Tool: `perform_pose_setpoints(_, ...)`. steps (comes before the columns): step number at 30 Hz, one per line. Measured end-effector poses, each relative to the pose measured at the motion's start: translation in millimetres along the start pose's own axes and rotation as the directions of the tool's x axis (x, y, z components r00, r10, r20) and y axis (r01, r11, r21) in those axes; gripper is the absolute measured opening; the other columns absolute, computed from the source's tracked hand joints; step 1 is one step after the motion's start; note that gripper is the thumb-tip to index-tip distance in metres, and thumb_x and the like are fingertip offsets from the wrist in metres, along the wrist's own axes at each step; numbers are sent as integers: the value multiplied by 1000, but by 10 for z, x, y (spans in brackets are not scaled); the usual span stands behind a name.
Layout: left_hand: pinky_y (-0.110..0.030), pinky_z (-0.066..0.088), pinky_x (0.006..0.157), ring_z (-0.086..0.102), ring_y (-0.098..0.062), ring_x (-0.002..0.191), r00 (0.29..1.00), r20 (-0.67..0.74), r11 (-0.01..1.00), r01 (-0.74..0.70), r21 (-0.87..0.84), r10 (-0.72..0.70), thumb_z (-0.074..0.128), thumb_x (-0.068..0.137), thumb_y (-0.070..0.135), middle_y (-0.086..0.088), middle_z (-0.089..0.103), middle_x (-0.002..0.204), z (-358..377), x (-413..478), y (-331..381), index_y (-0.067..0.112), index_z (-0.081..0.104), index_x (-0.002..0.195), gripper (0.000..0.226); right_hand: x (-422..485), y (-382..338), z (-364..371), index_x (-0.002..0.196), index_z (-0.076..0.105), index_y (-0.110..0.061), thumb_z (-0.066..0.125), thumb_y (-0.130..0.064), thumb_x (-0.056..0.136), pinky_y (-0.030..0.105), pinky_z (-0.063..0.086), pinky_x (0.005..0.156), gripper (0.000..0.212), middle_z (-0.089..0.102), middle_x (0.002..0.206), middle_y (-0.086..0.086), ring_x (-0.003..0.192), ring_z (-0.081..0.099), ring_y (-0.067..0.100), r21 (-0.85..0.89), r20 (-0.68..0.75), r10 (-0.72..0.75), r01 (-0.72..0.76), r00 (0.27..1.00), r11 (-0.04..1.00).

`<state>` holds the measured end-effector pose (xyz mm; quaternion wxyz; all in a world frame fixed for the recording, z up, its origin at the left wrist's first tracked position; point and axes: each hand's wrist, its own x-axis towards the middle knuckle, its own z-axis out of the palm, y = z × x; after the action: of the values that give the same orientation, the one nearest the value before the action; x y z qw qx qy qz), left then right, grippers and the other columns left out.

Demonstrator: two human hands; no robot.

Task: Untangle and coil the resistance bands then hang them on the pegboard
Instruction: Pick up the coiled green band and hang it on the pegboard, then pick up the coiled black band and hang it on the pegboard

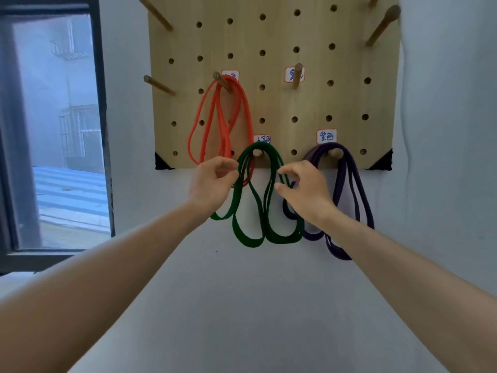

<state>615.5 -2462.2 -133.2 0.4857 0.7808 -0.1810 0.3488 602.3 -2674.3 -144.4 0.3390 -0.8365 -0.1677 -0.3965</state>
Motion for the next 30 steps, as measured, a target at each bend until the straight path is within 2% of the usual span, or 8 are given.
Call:
perform_pose_setpoints(5, -9, 51, 78, 68, 2, 89, 974, 223, 999, 52, -3, -50, 68, 96, 16, 9, 74, 99, -245, -692, -243, 17, 75, 106, 12, -603, -66, 111, 104, 73, -20, 76, -22, 90, 21, 55, 78, 15, 69, 97, -8, 89, 65, 8, 148, 151, -3, -20, 989, 989)
perform_pose_setpoints(9, -14, 52, 71, 68, -5, 77, 927, 340, 985, 173, -12, -159, 69, 93, 9, -1, 76, 87, -338, -1378, -628, 12, 77, 100, 10, -1176, 15, 390, 99, 75, -18, 76, -24, 90, 23, 58, 75, 11, 73, 88, -6, 80, 69, 8, 173, 412, 23, -103, 911, 979)
perform_pose_setpoints(13, -23, 55, 76, 68, -11, 77, 829, 480, 955, 283, 85, -288, 70, 93, 6, -8, 76, 85, -349, -2227, -1188, 7, 76, 99, 9, -1928, 273, 909, 93, 74, -22, 77, -27, 88, 28, 58, 78, 8, 73, 86, -6, 80, 69, 9, 71, 702, 78, -179, 708, 981)
perform_pose_setpoints(15, -27, 54, 77, 69, -12, 79, 757, 532, 923, 345, 167, -379, 70, 94, 11, -1, 76, 84, -350, -2718, -1501, 13, 77, 100, 9, -2349, 422, 1187, 94, 73, -23, 76, -26, 88, 31, 57, 80, 8, 72, 86, -5, 81, 68, 10, 4, 802, 124, -212, 584, 977)
perform_pose_setpoints(19, -19, 49, 70, 65, -4, 73, 629, 569, 844, 459, 278, -529, 73, 92, 19, 16, 73, 74, -393, -3752, -2007, 28, 77, 92, 9, -3128, 600, 1651, 105, 75, -15, 74, -27, 90, 28, 54, 81, 19, 70, 91, -4, 85, 66, 10, -136, 919, 193, -182, 344, 974)
perform_pose_setpoints(21, -16, 49, 68, 66, -2, 75, 566, 565, 793, 511, 330, -600, 73, 92, 21, 11, 75, 79, -399, -4197, -2206, 29, 77, 92, 9, -3469, 689, 1871, 104, 75, -16, 74, -28, 89, 30, 54, 83, 20, 72, 94, -2, 90, 68, 12, -178, 946, 215, -165, 243, 970)
perform_pose_setpoints(23, -25, 54, 74, 68, -8, 80, 490, 557, 727, 583, 362, -671, 72, 90, 26, 6, 76, 84, -371, -4613, -2409, 29, 77, 93, 7, -3801, 779, 2069, 106, 75, -15, 73, -29, 90, 29, 54, 82, 22, 73, 100, 2, 93, 68, 15, -225, 956, 253, -183, 150, 957)
perform_pose_setpoints(30, -27, 51, 80, 68, -4, 89, 294, 524, 543, 727, 420, -799, 70, 94, 24, 7, 75, 95, -117, -5851, -2919, 30, 71, 96, 6, -4991, 1096, 2554, 106, 75, -6, 75, -24, 91, 25, 46, 74, 24, 72, 99, 8, 87, 62, 16, -380, 919, 394, -317, -20, 869)
